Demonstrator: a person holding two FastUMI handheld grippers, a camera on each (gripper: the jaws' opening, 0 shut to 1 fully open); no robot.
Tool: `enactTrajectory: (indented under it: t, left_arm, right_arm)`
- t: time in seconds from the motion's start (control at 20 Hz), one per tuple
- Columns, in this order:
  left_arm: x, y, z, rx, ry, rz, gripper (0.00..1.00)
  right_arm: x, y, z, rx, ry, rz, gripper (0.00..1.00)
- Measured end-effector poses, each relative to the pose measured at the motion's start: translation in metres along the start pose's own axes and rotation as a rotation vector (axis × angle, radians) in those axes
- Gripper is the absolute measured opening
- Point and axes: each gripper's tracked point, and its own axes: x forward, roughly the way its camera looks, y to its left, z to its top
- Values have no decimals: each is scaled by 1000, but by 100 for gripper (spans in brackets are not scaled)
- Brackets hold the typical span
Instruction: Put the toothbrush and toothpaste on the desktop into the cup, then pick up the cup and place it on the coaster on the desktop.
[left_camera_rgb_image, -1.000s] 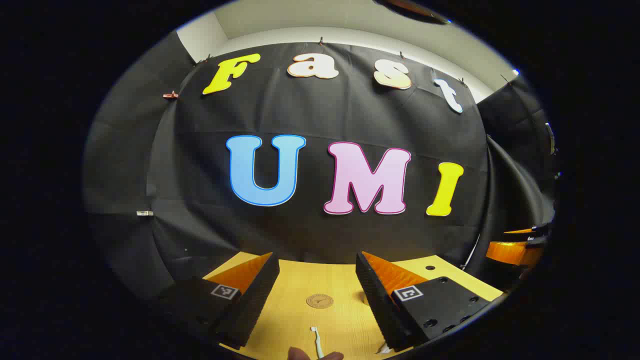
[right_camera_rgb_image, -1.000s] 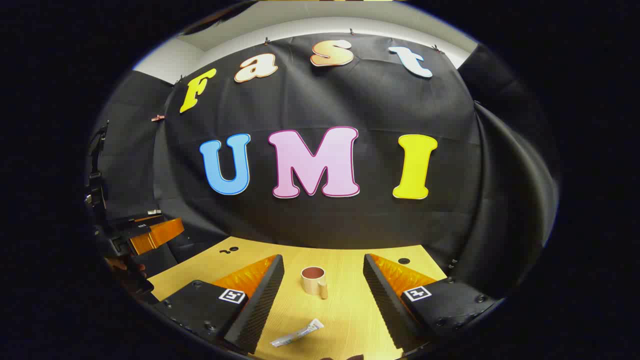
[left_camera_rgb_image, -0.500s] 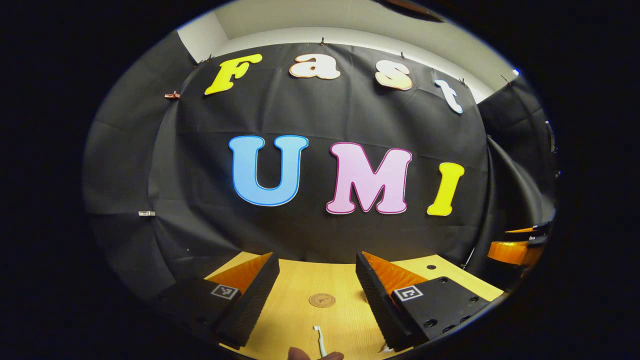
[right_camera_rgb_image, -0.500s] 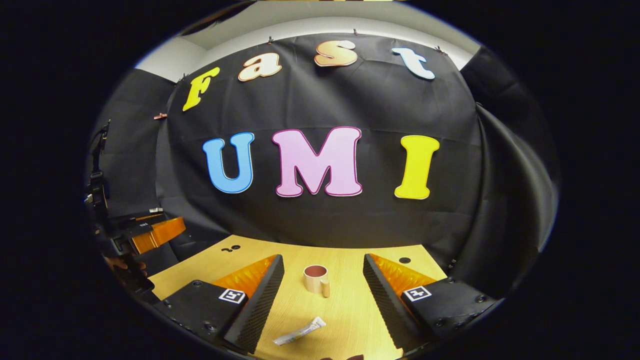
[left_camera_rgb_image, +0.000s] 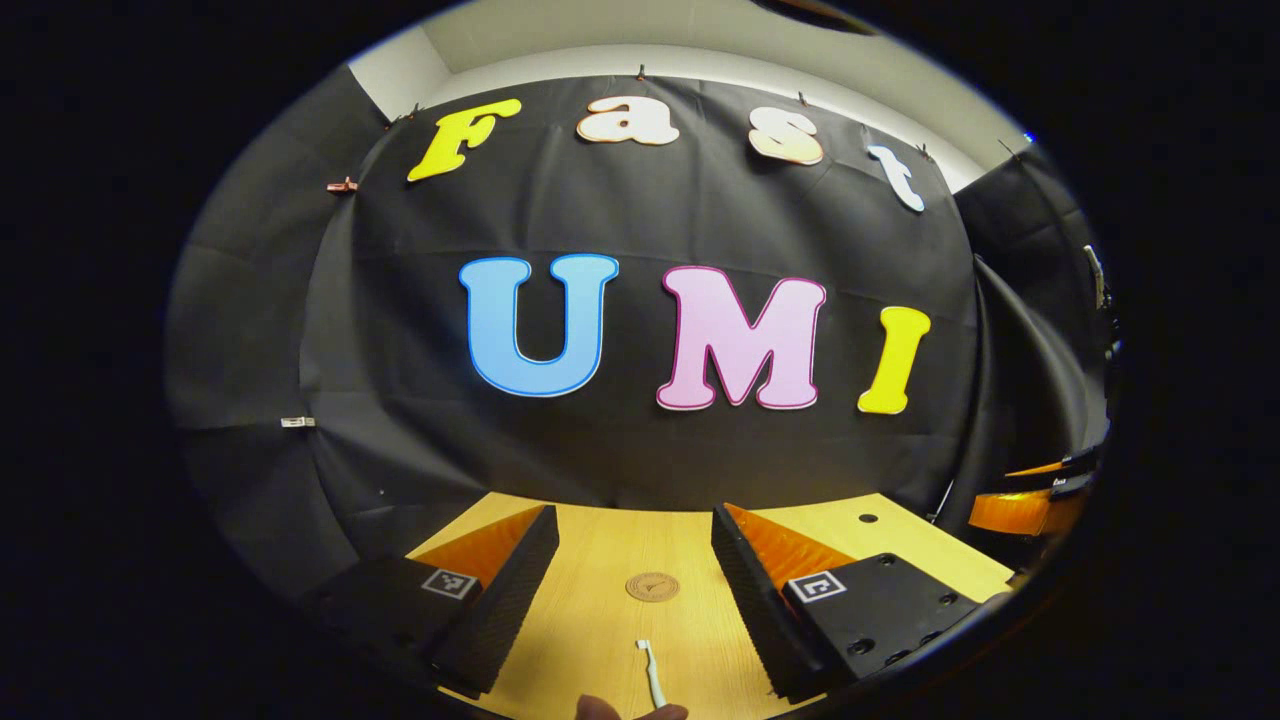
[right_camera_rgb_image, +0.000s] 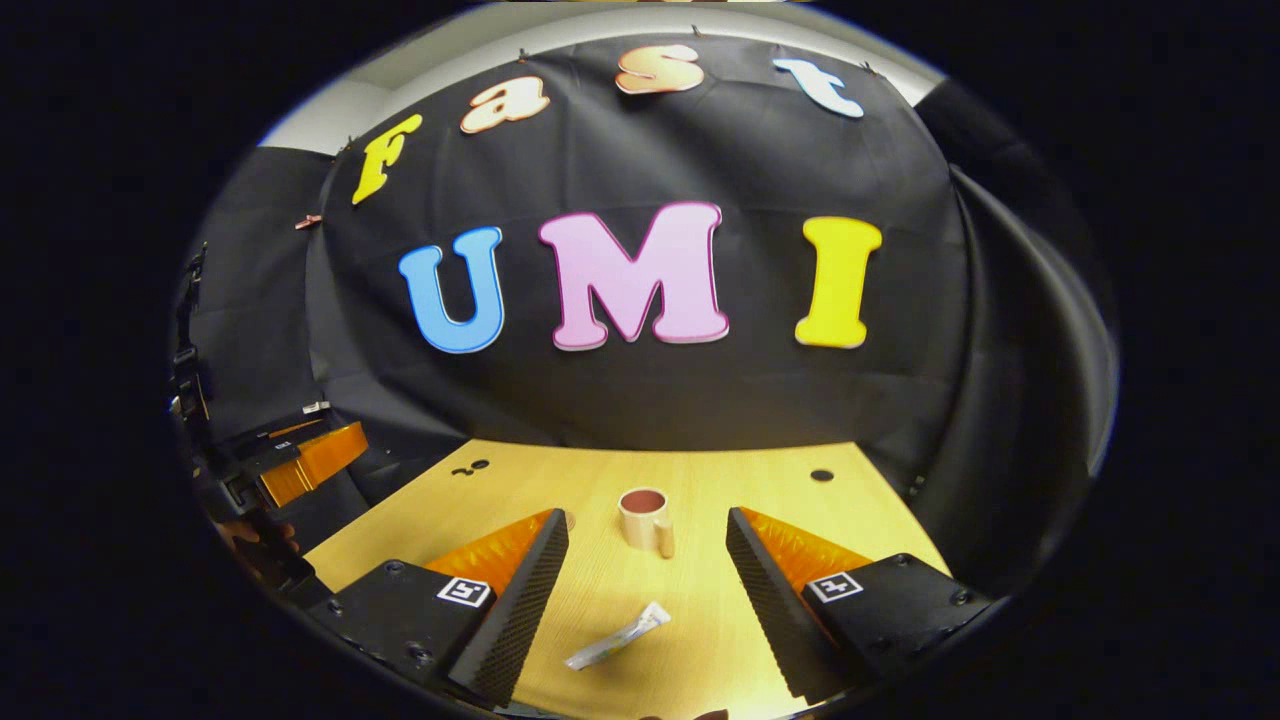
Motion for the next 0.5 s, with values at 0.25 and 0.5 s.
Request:
enactTrajectory:
  t: [0.25,0.5]
  left_arm:
    - [-2,4,-34,20,73,-1,97]
    - [-3,14,-68,27,140,21,97]
  right_arm:
    - [24,4,-71,146,225,-3,98]
    - [51,3,-151,301,435,-47,98]
